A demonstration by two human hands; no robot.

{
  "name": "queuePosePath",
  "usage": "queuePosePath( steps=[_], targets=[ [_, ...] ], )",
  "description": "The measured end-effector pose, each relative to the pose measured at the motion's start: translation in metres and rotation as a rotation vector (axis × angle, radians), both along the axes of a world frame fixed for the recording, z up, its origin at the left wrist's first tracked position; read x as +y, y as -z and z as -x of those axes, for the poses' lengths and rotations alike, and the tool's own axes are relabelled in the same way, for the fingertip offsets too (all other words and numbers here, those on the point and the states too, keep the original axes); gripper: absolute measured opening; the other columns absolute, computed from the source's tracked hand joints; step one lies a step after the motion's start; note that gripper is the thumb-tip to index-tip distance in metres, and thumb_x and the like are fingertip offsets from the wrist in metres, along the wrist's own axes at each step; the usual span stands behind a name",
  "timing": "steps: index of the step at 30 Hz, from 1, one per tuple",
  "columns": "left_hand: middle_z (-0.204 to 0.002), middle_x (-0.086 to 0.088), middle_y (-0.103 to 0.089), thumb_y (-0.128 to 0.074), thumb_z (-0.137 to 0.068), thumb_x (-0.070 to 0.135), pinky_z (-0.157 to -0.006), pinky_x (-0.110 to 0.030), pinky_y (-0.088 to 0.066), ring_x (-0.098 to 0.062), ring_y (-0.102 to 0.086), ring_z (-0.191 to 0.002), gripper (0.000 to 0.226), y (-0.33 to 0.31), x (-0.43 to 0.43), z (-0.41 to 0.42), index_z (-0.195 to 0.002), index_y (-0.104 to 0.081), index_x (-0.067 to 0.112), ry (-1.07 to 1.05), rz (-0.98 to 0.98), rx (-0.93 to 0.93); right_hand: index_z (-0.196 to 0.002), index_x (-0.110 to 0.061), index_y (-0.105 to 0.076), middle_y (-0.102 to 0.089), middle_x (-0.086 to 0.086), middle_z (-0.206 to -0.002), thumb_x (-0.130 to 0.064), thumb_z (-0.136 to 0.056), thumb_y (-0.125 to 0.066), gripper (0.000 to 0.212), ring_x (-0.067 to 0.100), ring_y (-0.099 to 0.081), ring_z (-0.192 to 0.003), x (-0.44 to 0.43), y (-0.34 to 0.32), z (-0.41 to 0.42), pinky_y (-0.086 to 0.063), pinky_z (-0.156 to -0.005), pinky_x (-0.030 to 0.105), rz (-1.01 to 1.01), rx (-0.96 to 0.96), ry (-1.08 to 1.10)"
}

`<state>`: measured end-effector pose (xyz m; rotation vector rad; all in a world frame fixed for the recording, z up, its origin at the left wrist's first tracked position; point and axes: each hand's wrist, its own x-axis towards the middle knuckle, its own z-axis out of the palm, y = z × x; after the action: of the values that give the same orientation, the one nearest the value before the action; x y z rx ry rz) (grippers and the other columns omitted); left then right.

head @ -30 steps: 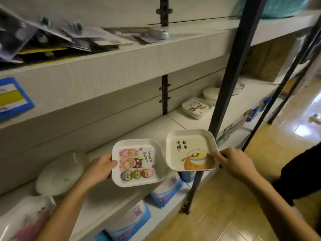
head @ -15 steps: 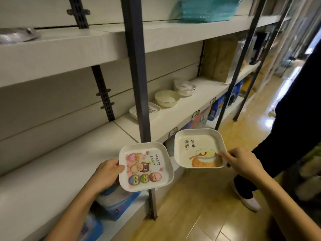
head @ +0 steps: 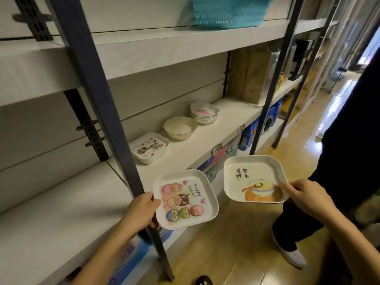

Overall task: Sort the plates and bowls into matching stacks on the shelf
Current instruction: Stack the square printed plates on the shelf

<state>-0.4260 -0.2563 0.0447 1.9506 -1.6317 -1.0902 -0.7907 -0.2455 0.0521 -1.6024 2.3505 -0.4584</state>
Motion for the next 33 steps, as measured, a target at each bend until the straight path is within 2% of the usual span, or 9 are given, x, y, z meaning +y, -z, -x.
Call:
queuePosePath(
  steps=[3,10,14,18,22,26,29,31,33],
  targets=[
    [-0.086,-0.01,-0.068,-0.043,-0.092,0.018,-0.058,-0.03,-0.048,-0.02,-0.063,-0.067,0.02,0.008,-0.025,0.009,-0.09,-0.06,0.007,-0.045,0.004,0.045,-0.062,-0.015,-0.069,-0.061,-0.001,-0.054,-0.048,-0.091,-0.046,0.05,0.015,-0.052,-0.048,-0.044,0.004,0.009,-0.04,-0.051,0.028,-0.029,-0.014,-0.053],
    [-0.077,0.01,-0.058,-0.044,-0.094,0.016,-0.052,-0.014,-0.036,0.001,-0.052,-0.069,0.018,0.005,-0.072,0.03,-0.078,-0.052,0.022,-0.174,0.085,0.097,-0.074,-0.011,-0.072,-0.065,0.004,-0.062,-0.04,-0.093,-0.048,0.042,0.014,-0.055,-0.051,-0.146,-0.004,0.019,-0.04,-0.049,0.022,-0.043,-0.155,-0.227],
    [-0.08,0.016,-0.058,-0.043,-0.095,0.017,-0.055,-0.012,-0.038,0.004,-0.054,-0.074,0.021,0.001,-0.088,0.041,-0.079,-0.051,0.029,-0.234,0.121,0.114,-0.063,-0.017,-0.064,-0.065,0.005,-0.062,-0.04,-0.093,-0.047,0.042,0.014,-0.056,-0.051,-0.19,-0.002,0.013,-0.043,-0.049,0.022,-0.006,-0.125,-0.32],
    [-0.087,0.007,-0.064,-0.043,-0.095,0.018,-0.056,-0.016,-0.045,-0.004,-0.061,-0.075,0.019,-0.003,-0.098,0.045,-0.083,-0.053,0.028,-0.334,0.115,0.081,-0.064,-0.021,-0.059,-0.061,-0.002,-0.062,-0.04,-0.092,-0.048,0.036,0.012,-0.059,-0.056,-0.235,-0.005,-0.002,-0.043,-0.052,0.02,-0.042,-0.175,-0.447],
    [-0.1,-0.003,-0.066,-0.041,-0.096,0.019,-0.048,-0.018,-0.05,-0.014,-0.067,-0.077,0.014,0.002,-0.105,0.047,-0.104,-0.052,0.02,-0.479,0.083,0.081,-0.063,-0.024,-0.058,-0.063,-0.003,-0.066,-0.041,-0.094,-0.045,0.037,0.016,-0.063,-0.065,-0.287,-0.009,-0.029,-0.054,-0.066,0.033,-0.091,-0.166,-0.605],
    [-0.084,0.005,-0.061,-0.043,-0.096,0.019,-0.059,-0.021,-0.051,-0.012,-0.064,-0.079,0.015,0.003,-0.107,0.059,-0.085,-0.05,0.027,-0.676,0.082,0.049,-0.055,-0.021,-0.058,-0.062,0.0,-0.061,-0.041,-0.095,-0.044,0.046,0.024,-0.062,-0.067,-0.337,-0.008,-0.061,-0.051,-0.071,0.04,-0.1,-0.12,-0.756],
    [-0.081,-0.003,-0.064,-0.043,-0.096,0.02,-0.061,-0.03,-0.055,-0.02,-0.066,-0.073,0.012,0.0,-0.102,0.064,-0.088,-0.053,0.018,-0.821,0.095,0.025,-0.048,-0.022,-0.055,-0.065,0.007,-0.065,-0.04,-0.094,-0.045,0.05,0.03,-0.061,-0.073,-0.363,-0.009,-0.095,-0.044,-0.068,0.035,-0.065,-0.096,-0.851],
    [-0.087,-0.014,-0.067,-0.045,-0.095,0.018,-0.07,-0.044,-0.057,-0.033,-0.067,-0.08,0.015,-0.004,-0.096,0.068,-0.084,-0.055,0.019,-0.921,0.134,0.043,-0.058,-0.016,-0.064,-0.071,0.014,-0.079,-0.039,-0.094,-0.043,0.048,0.033,-0.063,-0.081,-0.379,-0.006,-0.122,-0.045,-0.07,0.035,-0.059,-0.074,-0.916],
    [-0.083,-0.012,-0.066,-0.046,-0.095,0.016,-0.072,-0.04,-0.054,-0.033,-0.065,-0.08,0.023,-0.007,-0.093,0.073,-0.074,-0.05,0.025,-1.017,0.147,0.04,-0.077,-0.005,-0.072,-0.071,0.017,-0.089,-0.037,-0.094,-0.043,0.047,0.035,-0.063,-0.087,-0.391,0.0,-0.149,-0.044,-0.071,0.034,-0.073,-0.073,-0.97]
  ],
)
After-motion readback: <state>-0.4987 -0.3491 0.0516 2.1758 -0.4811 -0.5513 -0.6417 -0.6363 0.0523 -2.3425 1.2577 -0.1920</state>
